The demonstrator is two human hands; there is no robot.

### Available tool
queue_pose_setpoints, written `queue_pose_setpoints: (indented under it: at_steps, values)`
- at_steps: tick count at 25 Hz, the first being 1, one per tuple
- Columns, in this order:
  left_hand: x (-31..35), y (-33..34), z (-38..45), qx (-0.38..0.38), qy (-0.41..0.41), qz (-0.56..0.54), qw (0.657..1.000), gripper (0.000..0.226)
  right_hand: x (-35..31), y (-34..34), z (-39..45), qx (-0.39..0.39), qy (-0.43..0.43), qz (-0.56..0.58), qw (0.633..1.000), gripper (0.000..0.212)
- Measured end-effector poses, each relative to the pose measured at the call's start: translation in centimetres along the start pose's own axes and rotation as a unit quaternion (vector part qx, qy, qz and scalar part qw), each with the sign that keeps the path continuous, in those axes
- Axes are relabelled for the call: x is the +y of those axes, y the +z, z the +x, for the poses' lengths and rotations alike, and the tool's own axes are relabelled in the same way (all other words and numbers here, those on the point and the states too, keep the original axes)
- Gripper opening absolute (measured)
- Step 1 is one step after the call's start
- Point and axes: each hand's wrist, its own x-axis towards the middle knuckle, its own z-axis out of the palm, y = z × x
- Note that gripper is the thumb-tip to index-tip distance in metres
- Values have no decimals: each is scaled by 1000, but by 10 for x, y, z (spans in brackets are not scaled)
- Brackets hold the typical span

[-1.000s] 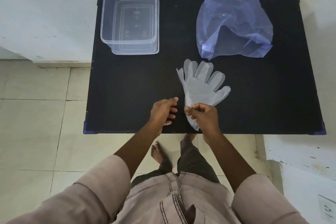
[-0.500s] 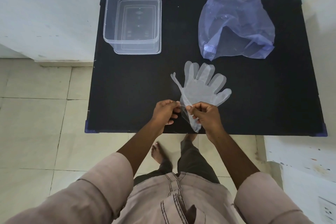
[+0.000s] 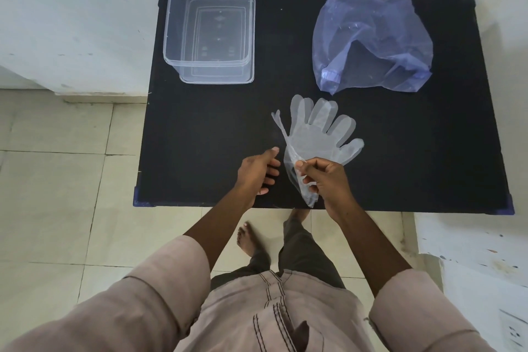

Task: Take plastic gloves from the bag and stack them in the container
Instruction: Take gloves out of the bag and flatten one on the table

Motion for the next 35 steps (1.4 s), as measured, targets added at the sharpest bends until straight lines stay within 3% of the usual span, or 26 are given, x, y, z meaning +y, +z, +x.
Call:
queue_pose_setpoints:
  at_steps: [4, 11, 17, 19, 21, 22, 24, 26, 30, 35]
  values:
    - [2, 9, -4, -37, 41, 22, 998, 21, 3, 1, 3, -33, 9, -25, 999, 13]
    - [-6, -2, -1, -15, 24, 21, 999, 14, 9, -3, 9, 24, 9, 13, 1000, 15]
    - [-20, -10, 7, 55, 7, 45, 997, 18, 13, -4, 17, 71, 6, -2, 997, 17]
    - [-25, -11, 5, 108, 50, 67, 991, 19, 14, -4, 19, 81, 1, -12, 997, 17]
    - [-31, -13, -3, 201, 217, 162, 941, 18, 14, -3, 20, 85, -11, -24, 996, 18]
    - [-35, -12, -7, 215, 333, 238, 887, 19, 15, -3, 20, 83, -18, -30, 996, 18]
    - [-46, -8, -15, 143, 491, 391, 765, 29, 15, -1, 21, 76, -34, -46, 995, 19]
    - [-62, -3, -14, 76, 523, 492, 692, 45, 16, 0, 21, 76, -49, -69, 994, 19]
    - [-90, -9, 2, 52, 449, 592, 667, 72, 13, 5, 20, 68, -83, -117, 987, 17]
    - [-103, -21, 8, 18, 413, 644, 644, 73, 16, 7, 23, 88, -90, -165, 978, 15]
